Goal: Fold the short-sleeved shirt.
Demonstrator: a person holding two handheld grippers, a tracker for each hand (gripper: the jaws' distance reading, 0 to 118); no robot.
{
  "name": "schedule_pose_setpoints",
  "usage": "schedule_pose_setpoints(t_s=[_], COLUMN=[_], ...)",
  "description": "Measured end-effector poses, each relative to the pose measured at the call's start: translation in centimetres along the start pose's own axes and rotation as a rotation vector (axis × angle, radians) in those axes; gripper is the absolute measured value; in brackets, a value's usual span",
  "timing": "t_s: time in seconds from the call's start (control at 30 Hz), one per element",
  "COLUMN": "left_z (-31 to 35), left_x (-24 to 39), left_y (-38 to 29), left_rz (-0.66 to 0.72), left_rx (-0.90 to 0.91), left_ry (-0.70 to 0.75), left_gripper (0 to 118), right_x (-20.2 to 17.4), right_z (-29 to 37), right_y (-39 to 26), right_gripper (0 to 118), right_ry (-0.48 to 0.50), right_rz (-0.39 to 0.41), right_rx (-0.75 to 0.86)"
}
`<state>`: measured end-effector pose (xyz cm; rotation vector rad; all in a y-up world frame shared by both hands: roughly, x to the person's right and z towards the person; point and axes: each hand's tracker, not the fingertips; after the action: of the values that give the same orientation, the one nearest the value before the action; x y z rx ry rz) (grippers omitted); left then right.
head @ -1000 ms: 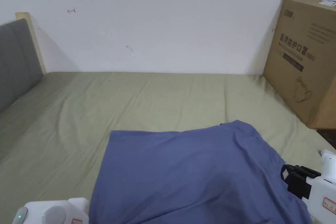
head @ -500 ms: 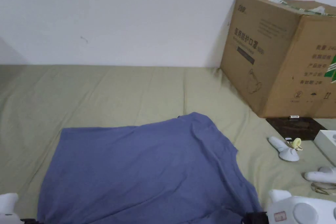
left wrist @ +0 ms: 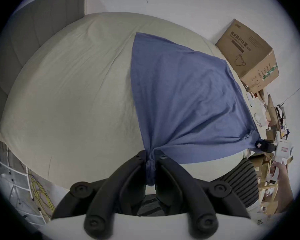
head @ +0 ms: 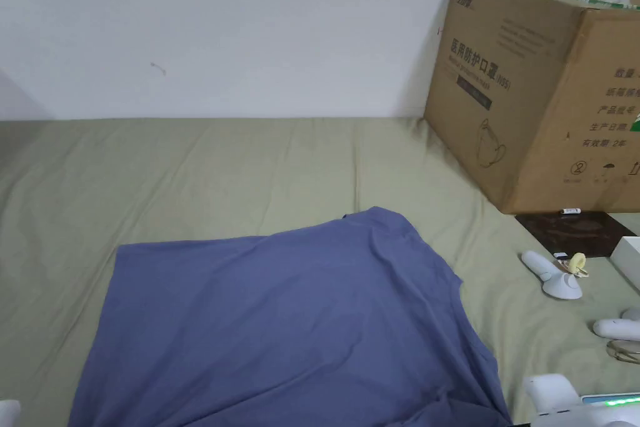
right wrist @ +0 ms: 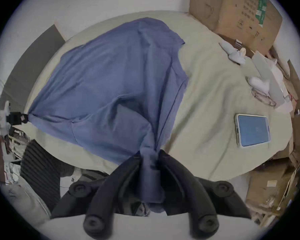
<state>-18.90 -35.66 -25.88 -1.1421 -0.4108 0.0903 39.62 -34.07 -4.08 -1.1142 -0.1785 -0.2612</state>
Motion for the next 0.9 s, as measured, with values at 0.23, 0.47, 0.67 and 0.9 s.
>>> schedule_pose_setpoints(t_s=[0.23,0.47,0.67,0.9], left_z=[1.8,-3.5,-10.1,-10.3], left_x=[1.0,0.9,1.0,0.9], left_y=[5.0,15.1,18.3,17.1], left_rz=[0.032,0.078,0.103,0.108], left_rx=[0.087,0.112,0.066,0.126], left_ry=[-0.054,-0.060,-0.036,-0.070], left_gripper=[8,8,28,104], right_x=[0.5,0.1,0.7,-0.2], right_z=[3.2,-2.4,-11.0,-11.9], right_y=[5.5,17.1,23.3,21.8], right_gripper=[11,11,15,106], right_ry=[0.096,0.060,0.008,-0.115], right_rz=[-0.117,-0.156,-0.219,-0.192], right_rx=[0.156,0.163,0.110,0.161])
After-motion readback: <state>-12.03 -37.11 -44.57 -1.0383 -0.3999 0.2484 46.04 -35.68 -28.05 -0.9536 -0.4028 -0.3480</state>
